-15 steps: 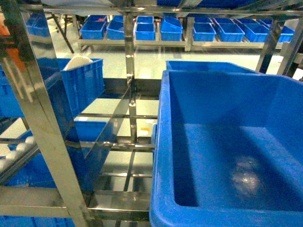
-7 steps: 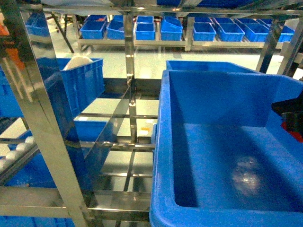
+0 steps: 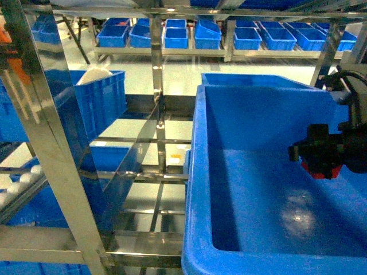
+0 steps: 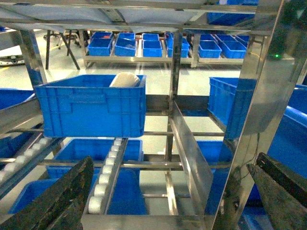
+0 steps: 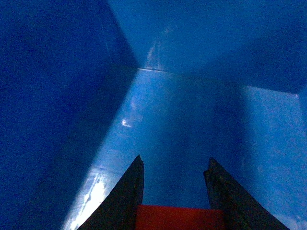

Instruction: Place magnetic block on left shelf second layer

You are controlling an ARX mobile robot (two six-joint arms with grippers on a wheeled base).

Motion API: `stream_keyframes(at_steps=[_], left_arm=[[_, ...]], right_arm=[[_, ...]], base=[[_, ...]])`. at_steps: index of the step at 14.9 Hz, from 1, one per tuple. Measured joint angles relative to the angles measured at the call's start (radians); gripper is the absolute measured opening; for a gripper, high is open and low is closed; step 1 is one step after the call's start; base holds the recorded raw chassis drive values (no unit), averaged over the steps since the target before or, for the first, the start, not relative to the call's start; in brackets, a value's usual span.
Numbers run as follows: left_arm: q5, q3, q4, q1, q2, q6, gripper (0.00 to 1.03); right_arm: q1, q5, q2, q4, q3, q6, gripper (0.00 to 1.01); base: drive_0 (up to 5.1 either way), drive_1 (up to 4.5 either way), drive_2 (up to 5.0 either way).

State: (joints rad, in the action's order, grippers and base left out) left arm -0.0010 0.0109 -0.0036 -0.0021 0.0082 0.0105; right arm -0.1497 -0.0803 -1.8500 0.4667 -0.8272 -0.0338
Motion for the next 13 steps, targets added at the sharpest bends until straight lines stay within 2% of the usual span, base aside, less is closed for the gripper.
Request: stream_keyframes(at_steps=[2, 4, 5, 7, 8, 10, 11, 13], left_arm=[[0.0, 0.0, 0.0, 0.0, 0.0, 0.0, 0.98], [0.0, 0.0, 0.0, 0.0, 0.0, 0.0, 0.98], [0.0, 0.0, 0.0, 0.0, 0.0, 0.0, 0.98], [0.0, 0.0, 0.0, 0.0, 0.0, 0.0, 0.98], [0.0, 0.0, 0.0, 0.0, 0.0, 0.0, 0.98], [0.0, 0.0, 0.0, 0.0, 0.0, 0.0, 0.98], [0.0, 0.0, 0.0, 0.0, 0.0, 0.0, 0.98], [0.0, 0.0, 0.0, 0.0, 0.0, 0.0, 0.98]], right_arm=[[-0.001, 0.014, -0.032, 0.014, -0.043, 0.0, 0.34], [-0.005, 0.01, 0.011, 0.061, -0.023, 0.003, 0.57], [-0.009, 0.012, 0.054, 0.094, 0.015, 0.018, 0.68], [-0.014, 0.034, 0.15, 0.177, 0.127, 0.075, 0.93], [-0.014, 0.045, 0.204, 0.197, 0.19, 0.095, 1.0], [-0.022, 0.075, 0.344, 0.236, 0.29, 0.142, 0.98], [-0.026, 0.093, 0.455, 0.198, 0.332, 0.148, 0.98], [-0.026, 0.11, 0.523, 0.167, 0.348, 0.148, 0.98]], base=[[0.0, 0.0, 0.0], [0.0, 0.0, 0.0], [0.0, 0.0, 0.0], [0.0, 0.0, 0.0], [0.0, 0.0, 0.0], [0.0, 0.0, 0.0], [0.0, 0.0, 0.0], [0.0, 0.0, 0.0]])
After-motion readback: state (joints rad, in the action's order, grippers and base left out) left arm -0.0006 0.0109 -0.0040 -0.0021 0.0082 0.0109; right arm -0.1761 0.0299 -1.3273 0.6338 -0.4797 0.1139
